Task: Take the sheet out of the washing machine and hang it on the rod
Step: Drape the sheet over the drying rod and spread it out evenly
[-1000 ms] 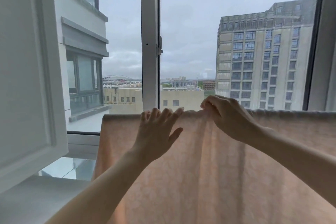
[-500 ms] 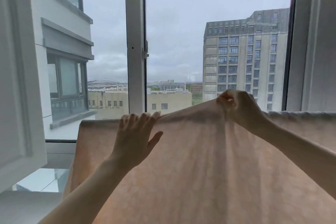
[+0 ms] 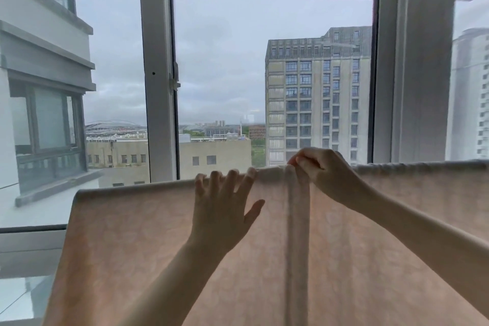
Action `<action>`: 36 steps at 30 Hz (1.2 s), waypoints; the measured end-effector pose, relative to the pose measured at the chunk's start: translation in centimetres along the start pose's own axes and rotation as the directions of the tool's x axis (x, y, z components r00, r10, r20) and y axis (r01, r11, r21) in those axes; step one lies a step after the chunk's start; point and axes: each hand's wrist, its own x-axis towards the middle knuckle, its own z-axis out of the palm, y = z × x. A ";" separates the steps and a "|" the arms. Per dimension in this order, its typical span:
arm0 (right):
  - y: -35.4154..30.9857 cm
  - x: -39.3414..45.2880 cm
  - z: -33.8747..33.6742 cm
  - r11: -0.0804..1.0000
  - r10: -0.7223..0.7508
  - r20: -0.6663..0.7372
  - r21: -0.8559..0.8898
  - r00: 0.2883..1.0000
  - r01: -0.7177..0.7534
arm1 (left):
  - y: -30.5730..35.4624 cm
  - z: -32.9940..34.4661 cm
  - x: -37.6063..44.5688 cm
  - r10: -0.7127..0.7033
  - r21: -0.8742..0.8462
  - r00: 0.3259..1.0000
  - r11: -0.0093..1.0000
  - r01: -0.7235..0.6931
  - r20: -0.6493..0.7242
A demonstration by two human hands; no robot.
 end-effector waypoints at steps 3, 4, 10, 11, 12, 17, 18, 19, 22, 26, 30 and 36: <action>1.0 0.1 -1.6 0.995 0.006 0.077 -0.102 0.997 0.001 | -0.5 0.6 -0.2 0.022 0.017 0.999 1.000 -0.021 -0.037; 1.2 0.1 -1.9 0.991 0.004 0.101 -0.135 0.995 0.009 | -0.6 0.6 -0.2 0.028 0.023 0.999 0.999 -0.027 -0.044; 1.1 0.1 -0.7 0.995 -0.026 -0.052 -0.099 0.998 0.021 | -1.0 0.6 -0.4 0.020 0.046 0.998 0.999 -0.018 -0.056; 1.4 0.3 -0.7 0.990 -0.027 -0.098 -0.140 0.995 0.013 | -1.1 0.6 -0.4 0.020 0.048 0.998 0.999 -0.017 -0.060; 1.8 0.5 -1.0 0.984 -0.011 -0.151 -0.177 0.988 -0.016 | -1.2 0.7 -0.5 0.021 0.051 0.998 0.999 -0.017 -0.067; 4.6 -0.4 -3.7 0.963 0.127 -0.151 -0.219 0.980 -0.159 | -1.5 0.9 -0.5 0.043 0.060 0.997 0.997 -0.038 -0.072; 4.7 -0.7 -3.7 0.959 0.120 -0.143 -0.240 0.982 -0.152 | -1.3 0.9 -0.5 0.035 0.057 0.997 0.998 -0.031 -0.076; 4.7 -0.9 -3.5 0.958 0.114 -0.146 -0.246 0.983 -0.148 | -1.2 1.1 -0.4 0.024 0.052 0.997 0.998 -0.020 -0.079; 4.6 -0.8 -3.2 0.958 0.109 -0.170 -0.245 0.980 -0.149 | -0.7 1.1 -0.4 -0.029 0.001 0.997 1.000 0.029 -0.076; 4.8 -1.2 -3.4 0.963 0.094 -0.183 -0.231 0.979 -0.136 | 1.1 0.2 0.2 -0.048 -0.069 0.997 0.997 0.044 -0.061; 4.5 -1.7 -4.0 0.977 0.076 -0.164 -0.187 0.983 -0.107 | 4.3 -0.4 1.4 0.051 -0.113 0.996 0.992 -0.059 -0.075; 4.6 -2.2 -4.5 0.991 -0.001 -0.109 -0.132 0.994 -0.013 | 9.6 -0.6 3.1 -0.068 -0.137 0.995 0.989 0.057 -0.079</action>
